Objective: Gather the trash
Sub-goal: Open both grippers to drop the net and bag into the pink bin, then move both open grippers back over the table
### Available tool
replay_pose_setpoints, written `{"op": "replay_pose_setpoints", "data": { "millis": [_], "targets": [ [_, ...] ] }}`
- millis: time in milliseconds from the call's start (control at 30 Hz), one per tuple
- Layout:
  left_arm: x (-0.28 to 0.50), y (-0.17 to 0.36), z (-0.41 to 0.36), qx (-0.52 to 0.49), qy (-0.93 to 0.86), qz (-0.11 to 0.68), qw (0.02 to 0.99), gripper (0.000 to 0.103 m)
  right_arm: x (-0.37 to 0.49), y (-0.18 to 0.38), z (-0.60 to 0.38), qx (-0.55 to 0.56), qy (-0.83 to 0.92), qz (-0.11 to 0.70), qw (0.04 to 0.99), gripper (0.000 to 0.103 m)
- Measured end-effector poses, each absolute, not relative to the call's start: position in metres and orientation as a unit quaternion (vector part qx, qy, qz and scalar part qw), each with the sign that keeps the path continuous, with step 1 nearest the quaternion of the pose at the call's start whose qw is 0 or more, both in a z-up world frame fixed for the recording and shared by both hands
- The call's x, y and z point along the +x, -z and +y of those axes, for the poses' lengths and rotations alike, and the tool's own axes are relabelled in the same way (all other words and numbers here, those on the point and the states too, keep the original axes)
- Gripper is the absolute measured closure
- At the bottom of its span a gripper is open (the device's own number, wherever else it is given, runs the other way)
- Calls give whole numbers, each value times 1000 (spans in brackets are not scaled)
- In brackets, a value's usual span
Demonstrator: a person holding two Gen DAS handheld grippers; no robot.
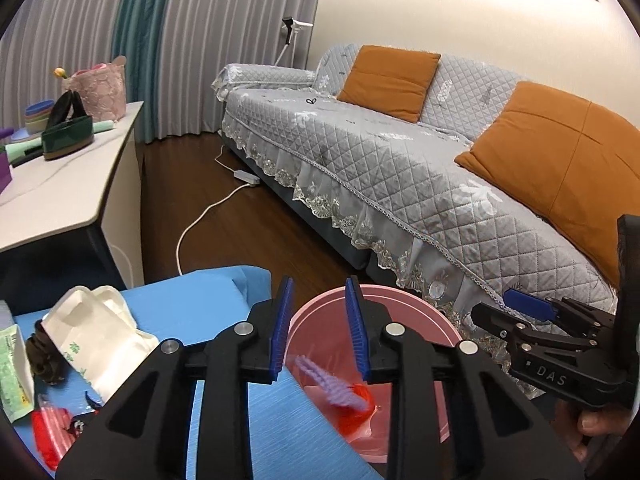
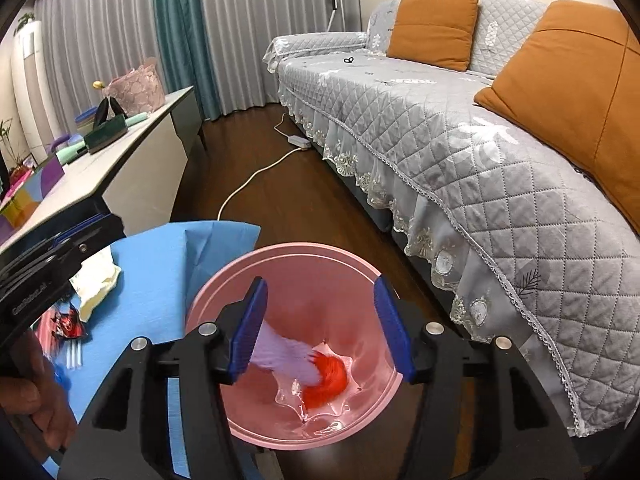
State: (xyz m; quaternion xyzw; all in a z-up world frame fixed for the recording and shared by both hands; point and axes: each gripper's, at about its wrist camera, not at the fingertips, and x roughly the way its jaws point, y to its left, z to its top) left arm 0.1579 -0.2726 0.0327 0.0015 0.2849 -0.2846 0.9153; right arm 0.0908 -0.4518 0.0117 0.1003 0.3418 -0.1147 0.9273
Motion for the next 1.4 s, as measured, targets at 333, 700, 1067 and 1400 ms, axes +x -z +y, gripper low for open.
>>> {"op": "replay_pose_setpoints", "data": {
  "millis": [333,700,1067,1400],
  "targets": [
    [125,-52,-228,-11,256,269,928,76,80,-39,-421,84,86,301,946,48],
    [91,-62,-129,-22,190,261,946,76,60,-59,-356,97,3,271,958,70],
    [74,-47,-13,-31,99,258,961,76,55,-49,-259,73,-99,280,952,71],
    [71,-30,71,-39,9,244,969,76,66,1,-180,49,-159,334,928,70]
  ]
}}
